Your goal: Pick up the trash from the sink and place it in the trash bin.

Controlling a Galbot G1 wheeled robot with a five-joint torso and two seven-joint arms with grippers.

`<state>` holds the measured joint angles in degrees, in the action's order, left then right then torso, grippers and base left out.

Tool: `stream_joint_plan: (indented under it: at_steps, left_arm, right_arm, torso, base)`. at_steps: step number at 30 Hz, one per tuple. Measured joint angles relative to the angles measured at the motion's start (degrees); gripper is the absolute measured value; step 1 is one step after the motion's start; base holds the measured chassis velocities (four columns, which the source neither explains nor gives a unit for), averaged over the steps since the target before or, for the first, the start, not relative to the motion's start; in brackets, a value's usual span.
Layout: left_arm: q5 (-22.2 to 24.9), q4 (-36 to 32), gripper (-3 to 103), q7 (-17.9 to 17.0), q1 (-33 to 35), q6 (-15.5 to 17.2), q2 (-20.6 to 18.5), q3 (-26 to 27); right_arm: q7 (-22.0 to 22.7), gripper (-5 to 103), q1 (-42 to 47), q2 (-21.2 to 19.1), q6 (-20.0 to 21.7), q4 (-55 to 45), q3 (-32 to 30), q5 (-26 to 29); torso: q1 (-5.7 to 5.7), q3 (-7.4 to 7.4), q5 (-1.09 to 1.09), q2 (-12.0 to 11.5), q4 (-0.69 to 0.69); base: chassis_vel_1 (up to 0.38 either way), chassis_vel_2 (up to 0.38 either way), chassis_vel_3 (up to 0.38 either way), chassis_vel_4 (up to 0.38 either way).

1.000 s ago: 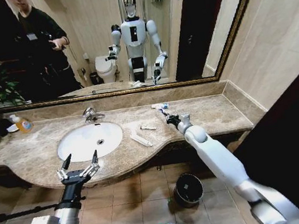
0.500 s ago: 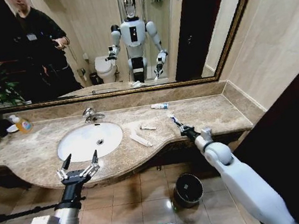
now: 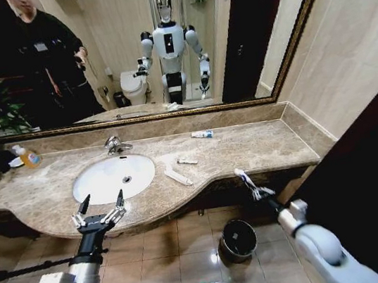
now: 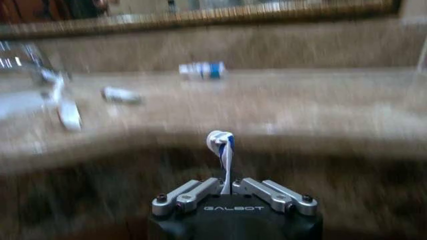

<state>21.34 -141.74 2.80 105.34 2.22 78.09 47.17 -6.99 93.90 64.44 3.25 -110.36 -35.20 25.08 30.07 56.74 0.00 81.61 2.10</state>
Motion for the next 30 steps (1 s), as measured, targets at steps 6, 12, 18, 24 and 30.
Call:
stream_joint_plan:
  at_steps: [6,12,18,24,30]
  left_arm:
    - [0.00,0.00,100,0.00,0.00,0.00,0.00,0.00]
    - [0.00,0.00,100,0.00,0.00,0.00,0.00,0.00]
    - [0.00,0.00,100,0.00,0.00,0.00,0.00,0.00]
    - [0.00,0.00,100,0.00,0.00,0.00,0.00,0.00]
    - [0.00,0.00,100,0.00,0.00,0.00,0.00,0.00]
  right_arm:
    - [-1.38,0,-0.76,2.40,-2.73,10.39,1.59,-4.10]
    - [-1.96,0,-6.13,5.36,-4.49,21.51,3.85,-8.48]
    - [-2.51,0,-10.90,7.39,-6.03,30.31,5.32,-11.01]
    - [-3.28,0,-17.94,11.13,-8.31,43.39,5.93,-16.14]
    - [-3.60,0,-21.92,13.26,-10.35,52.91,5.67,-19.45]
  torso:
    - [0.01,0.01,0.00,-0.01,0.00]
    - [0.02,0.01,-0.01,-0.01,0.01]
    - [0.01,0.01,-0.01,-0.01,0.01]
    - [0.01,0.01,0.00,-0.01,0.01]
    - [0.02,0.01,0.00,-0.01,0.01]
  base:
    - [0.000,0.000,0.000,0.000]
    - [0.000,0.000,0.000,0.000]
    - [0.000,0.000,0.000,0.000]
    - [0.000,0.000,0.000,0.000]
    - [0.000,0.000,0.000,0.000]
